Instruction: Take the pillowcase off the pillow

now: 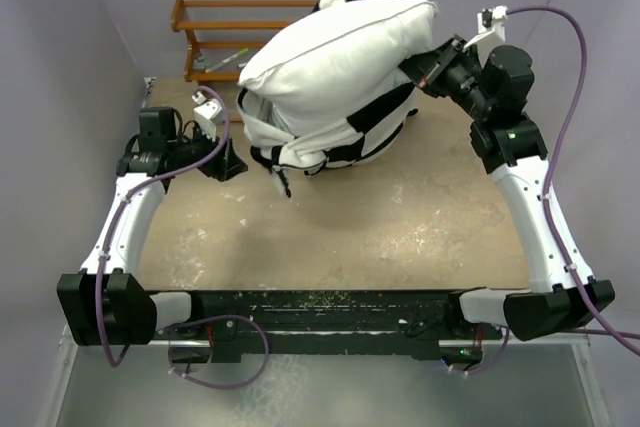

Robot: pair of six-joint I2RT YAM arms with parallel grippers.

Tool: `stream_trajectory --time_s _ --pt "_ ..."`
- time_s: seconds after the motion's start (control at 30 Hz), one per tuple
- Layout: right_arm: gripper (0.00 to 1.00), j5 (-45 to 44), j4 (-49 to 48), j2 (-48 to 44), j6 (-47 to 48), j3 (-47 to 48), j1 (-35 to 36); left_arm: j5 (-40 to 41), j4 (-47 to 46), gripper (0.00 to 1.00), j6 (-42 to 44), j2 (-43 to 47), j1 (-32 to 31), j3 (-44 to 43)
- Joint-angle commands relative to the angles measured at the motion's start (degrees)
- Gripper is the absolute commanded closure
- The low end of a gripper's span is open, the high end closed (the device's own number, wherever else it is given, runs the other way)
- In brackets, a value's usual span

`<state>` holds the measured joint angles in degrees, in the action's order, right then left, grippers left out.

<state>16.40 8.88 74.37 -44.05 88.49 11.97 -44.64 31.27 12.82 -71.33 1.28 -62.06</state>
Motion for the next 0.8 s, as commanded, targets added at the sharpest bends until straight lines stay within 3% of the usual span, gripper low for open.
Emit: stream_trajectory --time_s 0.0,0.07,0.2,0.3,0.53,0.67,0.77 --pt "1.00 -5.14 -6.42 -1.47 -1.29 -0.14 -3.18 6.03 3.88 0.14 1.46 1.34 1.37 -7.96" --pt "1.00 -6.28 -6.12 -1.72 -0.81 -0.13 -3.18 3.53 7.39 0.00 2.01 3.23 2.77 -16.62" --pt "1.00 -5.80 -8.34 -1.99 -1.40 -0.16 -2.84 -2.90 10.82 0.01 2.57 5.84 4.30 -32.36" --pt "1.00 -7.57 -8.73 -1.59 -1.97 0.48 0.60 -7.84 9.34 0.01 -0.55 6.91 3.99 -38.04" --pt "1.00 -16.43 -6.42 0.17 -0.33 6.18 13.51 -12.01 10.09 0.01 -6.80 0.65 1.86 -42.51" --pt "1.00 -18.77 -5.82 -0.38 -0.10 7.50 16.68 -18.69 6.56 0.01 -10.38 1.38 1.68 -36.67" --pt "1.00 -19.04 -5.49 -0.96 -0.01 7.49 17.65 -14.59 1.48 0.01 -11.23 2.71 1.46 -32.31"
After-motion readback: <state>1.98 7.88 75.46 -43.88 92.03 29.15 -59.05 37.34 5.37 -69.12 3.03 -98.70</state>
